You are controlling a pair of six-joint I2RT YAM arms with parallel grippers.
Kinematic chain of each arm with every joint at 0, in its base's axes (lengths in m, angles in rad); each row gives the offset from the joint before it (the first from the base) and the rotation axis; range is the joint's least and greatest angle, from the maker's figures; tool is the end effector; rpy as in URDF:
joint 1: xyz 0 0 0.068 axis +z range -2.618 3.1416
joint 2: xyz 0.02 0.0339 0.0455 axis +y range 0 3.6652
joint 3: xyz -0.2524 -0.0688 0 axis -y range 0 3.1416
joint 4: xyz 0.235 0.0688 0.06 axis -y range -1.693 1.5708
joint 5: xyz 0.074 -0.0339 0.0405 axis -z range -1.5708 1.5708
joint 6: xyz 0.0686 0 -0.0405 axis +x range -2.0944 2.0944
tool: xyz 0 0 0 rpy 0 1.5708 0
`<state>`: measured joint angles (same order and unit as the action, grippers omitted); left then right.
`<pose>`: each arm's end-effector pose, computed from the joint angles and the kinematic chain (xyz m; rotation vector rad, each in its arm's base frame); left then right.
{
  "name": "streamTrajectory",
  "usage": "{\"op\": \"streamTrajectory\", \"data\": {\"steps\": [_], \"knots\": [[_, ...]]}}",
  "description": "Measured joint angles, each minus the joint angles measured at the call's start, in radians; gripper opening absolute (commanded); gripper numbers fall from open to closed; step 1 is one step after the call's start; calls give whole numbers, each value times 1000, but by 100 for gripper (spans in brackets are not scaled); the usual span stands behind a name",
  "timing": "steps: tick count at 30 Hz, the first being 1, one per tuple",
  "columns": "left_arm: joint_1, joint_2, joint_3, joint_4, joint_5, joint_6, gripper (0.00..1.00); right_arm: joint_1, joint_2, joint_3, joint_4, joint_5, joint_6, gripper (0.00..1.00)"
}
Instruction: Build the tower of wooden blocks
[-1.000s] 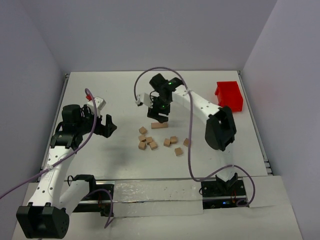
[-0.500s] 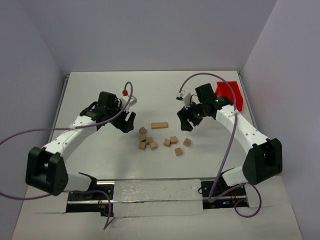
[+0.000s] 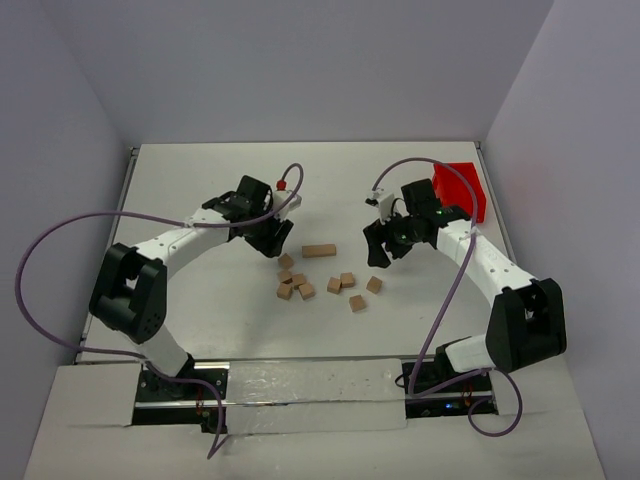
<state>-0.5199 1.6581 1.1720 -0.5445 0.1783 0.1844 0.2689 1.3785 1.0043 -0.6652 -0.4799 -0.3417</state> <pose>0.2982 -0.1847 0.1868 0.9633 2.4337 -0.3516 0.2623 0.1051 0.2149 -0.9228 2.3666 0.5946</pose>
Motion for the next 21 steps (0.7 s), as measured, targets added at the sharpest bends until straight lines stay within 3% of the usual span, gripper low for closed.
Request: {"op": "streamTrajectory", "data": {"steps": [2,6,21], "knots": [[-7,19,8,-5,0,-1,61,-2,0,-8,18,1,4,95],[-24,51,16,-17,0,0,61,-7,0,-30,32,8,9,99],[-75,153,66,-39,5,0,53,-20,0,-77,80,9,13,100]]}}
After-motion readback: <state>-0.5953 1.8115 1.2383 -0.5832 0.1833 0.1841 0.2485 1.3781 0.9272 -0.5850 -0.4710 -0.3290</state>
